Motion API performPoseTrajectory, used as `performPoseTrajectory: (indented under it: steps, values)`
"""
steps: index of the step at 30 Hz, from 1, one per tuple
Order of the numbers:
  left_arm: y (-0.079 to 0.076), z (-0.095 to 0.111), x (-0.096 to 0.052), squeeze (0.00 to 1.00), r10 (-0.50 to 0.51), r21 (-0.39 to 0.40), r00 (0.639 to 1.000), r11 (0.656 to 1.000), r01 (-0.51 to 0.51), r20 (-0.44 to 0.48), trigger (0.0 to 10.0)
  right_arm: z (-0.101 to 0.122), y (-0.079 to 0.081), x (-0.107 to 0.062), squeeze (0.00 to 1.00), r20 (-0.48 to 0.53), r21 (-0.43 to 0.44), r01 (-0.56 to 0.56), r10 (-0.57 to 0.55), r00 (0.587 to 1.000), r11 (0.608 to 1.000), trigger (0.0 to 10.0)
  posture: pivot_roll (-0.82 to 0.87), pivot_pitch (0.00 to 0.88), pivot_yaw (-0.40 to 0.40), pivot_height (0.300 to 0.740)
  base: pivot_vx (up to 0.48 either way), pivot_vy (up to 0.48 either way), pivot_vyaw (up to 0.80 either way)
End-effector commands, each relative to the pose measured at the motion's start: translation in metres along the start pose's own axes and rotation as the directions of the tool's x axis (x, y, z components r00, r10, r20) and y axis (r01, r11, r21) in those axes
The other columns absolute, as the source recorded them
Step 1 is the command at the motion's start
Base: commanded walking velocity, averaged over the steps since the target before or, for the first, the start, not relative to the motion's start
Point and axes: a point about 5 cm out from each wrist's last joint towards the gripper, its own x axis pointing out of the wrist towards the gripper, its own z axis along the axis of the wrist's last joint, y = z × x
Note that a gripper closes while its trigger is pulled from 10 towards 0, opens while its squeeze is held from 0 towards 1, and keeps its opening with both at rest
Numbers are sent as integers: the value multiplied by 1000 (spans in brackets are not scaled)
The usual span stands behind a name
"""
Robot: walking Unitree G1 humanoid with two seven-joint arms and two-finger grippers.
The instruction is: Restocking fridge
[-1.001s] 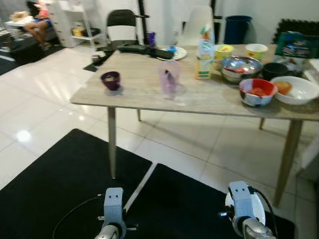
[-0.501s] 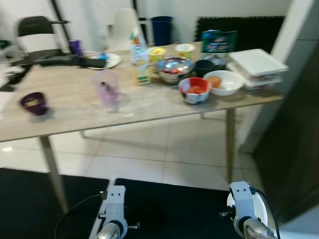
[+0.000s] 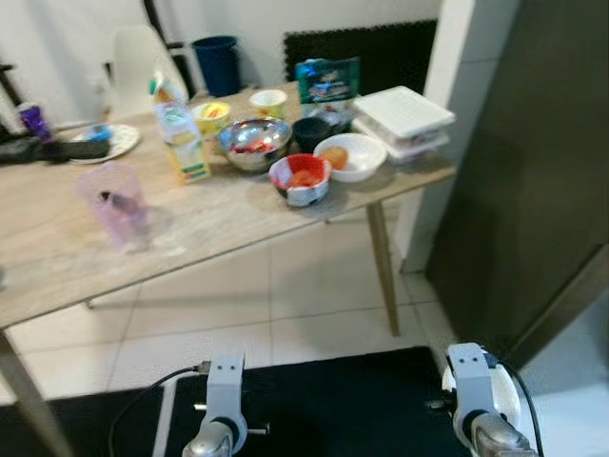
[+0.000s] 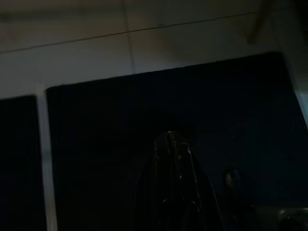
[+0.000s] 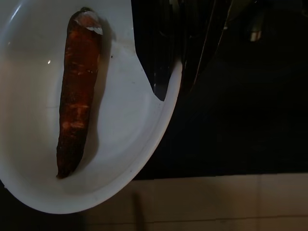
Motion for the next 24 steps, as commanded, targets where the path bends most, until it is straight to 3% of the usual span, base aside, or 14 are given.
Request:
performPoseTrajectory:
  steps: [1, 24]
  values:
    - [2, -5, -1, 0, 12, -10, 1000, 1000, -12, -23, 10000, -7, 2, -1, 0, -25, 6, 0, 0, 1000, 1000, 10000, 67, 67, 40, 740, 0, 0, -800]
    - [5, -5, -1, 0, 20, -24, 999, 1000, -20, -28, 10000, -5, 0, 0, 0, -34, -28, 3, -4, 999, 1000, 10000, 68, 68, 32, 740, 0, 0, -800]
